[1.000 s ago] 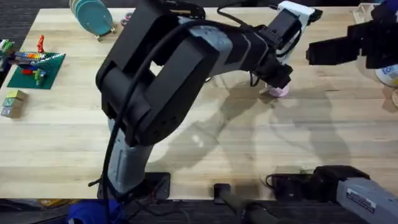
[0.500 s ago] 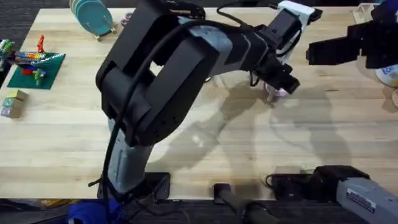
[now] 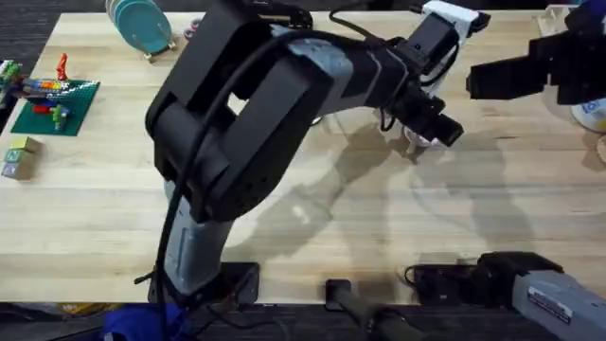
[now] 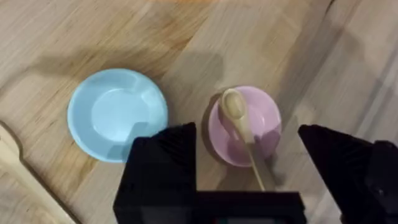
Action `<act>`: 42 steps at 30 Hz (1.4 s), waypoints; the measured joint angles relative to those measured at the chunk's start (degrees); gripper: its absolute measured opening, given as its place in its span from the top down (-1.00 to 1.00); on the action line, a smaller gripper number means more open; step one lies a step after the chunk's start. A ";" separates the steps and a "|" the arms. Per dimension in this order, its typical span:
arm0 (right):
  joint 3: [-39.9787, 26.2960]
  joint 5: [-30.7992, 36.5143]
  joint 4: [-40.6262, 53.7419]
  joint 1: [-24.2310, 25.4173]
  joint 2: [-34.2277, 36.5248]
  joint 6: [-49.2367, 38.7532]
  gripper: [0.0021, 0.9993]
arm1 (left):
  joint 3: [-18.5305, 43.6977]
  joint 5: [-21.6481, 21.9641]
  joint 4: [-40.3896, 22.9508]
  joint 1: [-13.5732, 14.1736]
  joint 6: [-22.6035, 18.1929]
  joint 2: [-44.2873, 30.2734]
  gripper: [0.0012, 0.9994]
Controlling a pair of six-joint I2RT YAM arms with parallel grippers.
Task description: Pick up a utensil and set it on the pink plate, then put the other utensil in the container.
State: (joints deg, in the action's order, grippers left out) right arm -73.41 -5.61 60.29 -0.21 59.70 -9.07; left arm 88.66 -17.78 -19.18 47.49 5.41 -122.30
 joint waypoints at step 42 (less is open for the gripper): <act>0.00 0.00 -3.67 0.00 0.01 -0.65 -1.00 | -12.54 7.13 -31.02 -29.57 -11.35 47.99 -0.99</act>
State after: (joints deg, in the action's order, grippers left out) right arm -73.41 -5.61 56.62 -0.21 59.70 -9.71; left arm 76.12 -10.65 -50.20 17.92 -5.94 -74.31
